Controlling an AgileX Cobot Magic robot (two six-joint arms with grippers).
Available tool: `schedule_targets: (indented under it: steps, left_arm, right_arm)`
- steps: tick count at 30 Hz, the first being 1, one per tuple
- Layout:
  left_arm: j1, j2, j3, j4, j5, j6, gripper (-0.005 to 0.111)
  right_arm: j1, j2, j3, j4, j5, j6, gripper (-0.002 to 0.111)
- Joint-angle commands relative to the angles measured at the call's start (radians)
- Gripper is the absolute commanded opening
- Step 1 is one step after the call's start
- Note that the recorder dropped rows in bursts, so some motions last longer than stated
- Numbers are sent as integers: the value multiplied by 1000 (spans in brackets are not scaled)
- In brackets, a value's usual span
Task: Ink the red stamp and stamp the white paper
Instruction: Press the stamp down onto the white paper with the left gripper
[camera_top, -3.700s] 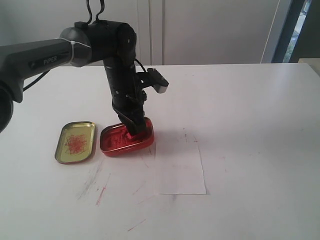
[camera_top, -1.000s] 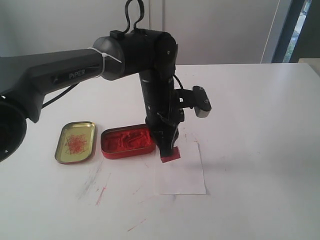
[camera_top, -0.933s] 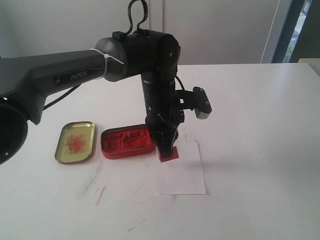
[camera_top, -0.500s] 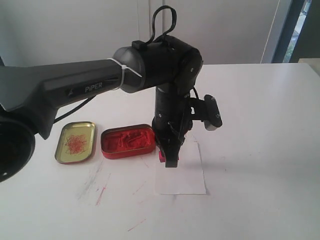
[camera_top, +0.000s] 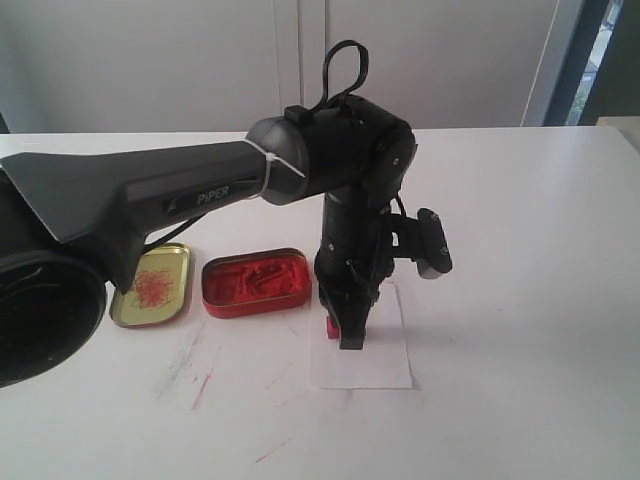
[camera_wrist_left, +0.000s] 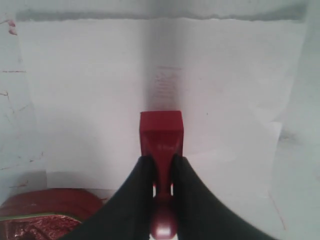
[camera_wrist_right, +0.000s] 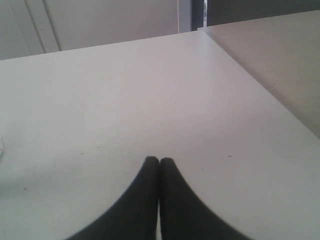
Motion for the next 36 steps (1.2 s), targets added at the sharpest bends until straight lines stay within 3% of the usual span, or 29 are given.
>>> schedule_targets:
  steps: [1, 36]
  left_arm:
    - [-7, -1, -8, -12, 93, 3, 0]
    - [-7, 63, -6, -77, 77, 3, 0]
  right_arm:
    - [-4, -5, 5, -8, -15, 0, 0]
    - [-4, -5, 5, -8, -15, 0, 0]
